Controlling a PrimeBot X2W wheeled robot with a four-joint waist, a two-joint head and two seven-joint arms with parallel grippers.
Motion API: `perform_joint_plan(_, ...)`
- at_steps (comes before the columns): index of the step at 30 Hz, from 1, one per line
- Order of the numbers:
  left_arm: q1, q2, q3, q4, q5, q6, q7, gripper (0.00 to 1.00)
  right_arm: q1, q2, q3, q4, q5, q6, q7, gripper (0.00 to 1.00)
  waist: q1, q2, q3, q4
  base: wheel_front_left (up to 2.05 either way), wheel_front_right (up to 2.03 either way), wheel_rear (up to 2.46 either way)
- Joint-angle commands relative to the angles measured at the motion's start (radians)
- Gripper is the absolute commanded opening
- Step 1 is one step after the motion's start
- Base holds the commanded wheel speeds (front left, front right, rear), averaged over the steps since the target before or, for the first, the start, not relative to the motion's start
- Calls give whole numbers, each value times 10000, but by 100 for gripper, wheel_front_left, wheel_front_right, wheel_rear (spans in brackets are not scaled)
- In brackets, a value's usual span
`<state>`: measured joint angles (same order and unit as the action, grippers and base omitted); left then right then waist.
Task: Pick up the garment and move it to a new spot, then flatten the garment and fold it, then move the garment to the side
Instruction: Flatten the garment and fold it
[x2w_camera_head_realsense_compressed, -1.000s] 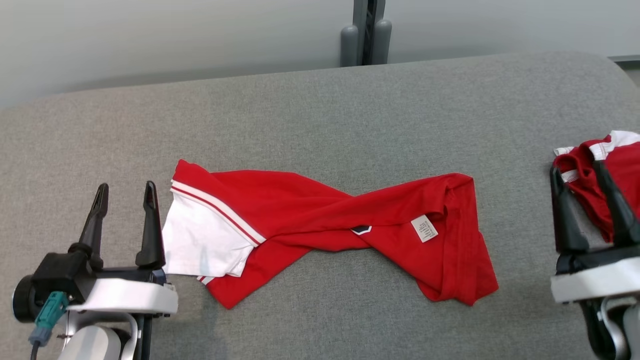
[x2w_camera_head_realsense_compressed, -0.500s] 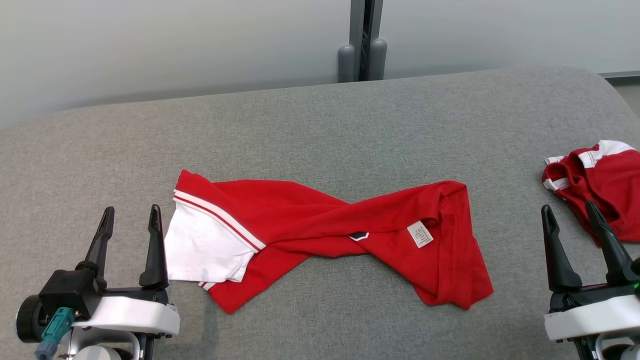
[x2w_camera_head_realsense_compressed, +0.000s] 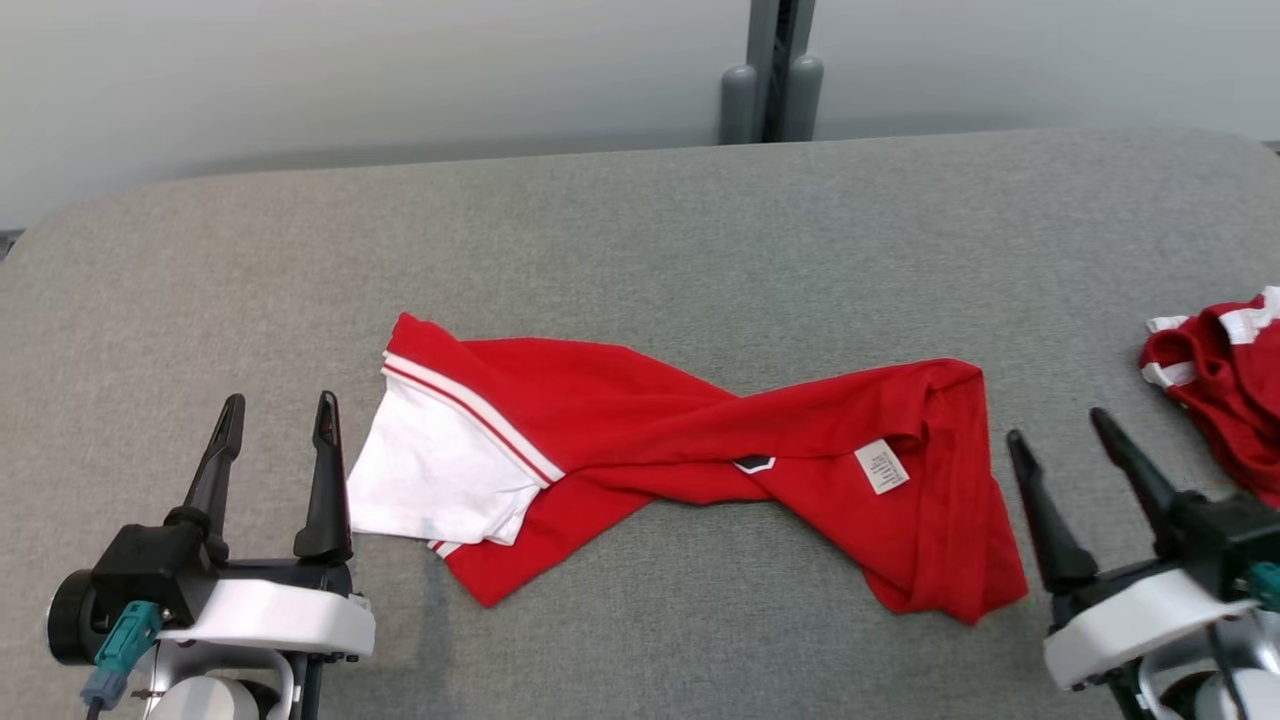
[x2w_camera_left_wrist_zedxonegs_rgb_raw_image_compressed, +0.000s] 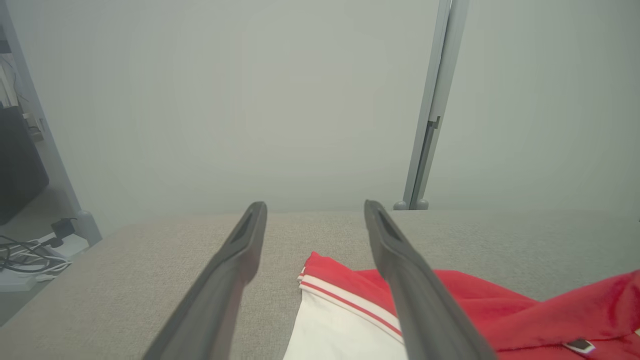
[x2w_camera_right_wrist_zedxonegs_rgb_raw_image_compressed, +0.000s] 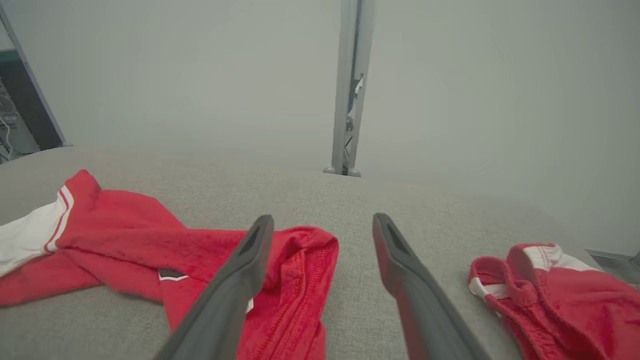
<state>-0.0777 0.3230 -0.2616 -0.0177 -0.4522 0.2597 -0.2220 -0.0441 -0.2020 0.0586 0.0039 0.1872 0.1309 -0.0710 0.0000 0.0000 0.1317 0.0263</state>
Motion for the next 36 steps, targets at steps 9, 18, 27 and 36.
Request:
perform_joint_plan(9,-590,-349,-161,141,-39,-153,-190,100,-1361,-801,1823,1866,-502,-5,519,100,0,0,960,781,0,0,0)
perform_joint_plan(18,-938,-569,-40,540,-8,-312,-355,100,-2806,-1187,2757,3472,-870,-5,422,1,0,0,1297,851,0,0,0)
perform_joint_plan(27,-945,-620,194,650,131,-446,-407,100,-3426,-2351,3747,1914,-394,-5,1377,0,0,0,1272,373,0,0,0)
perform_joint_plan(36,-884,-595,365,541,227,-498,-423,100,-3919,-4948,4786,-870,218,-5,3931,0,0,0,1333,30,0,0,0)
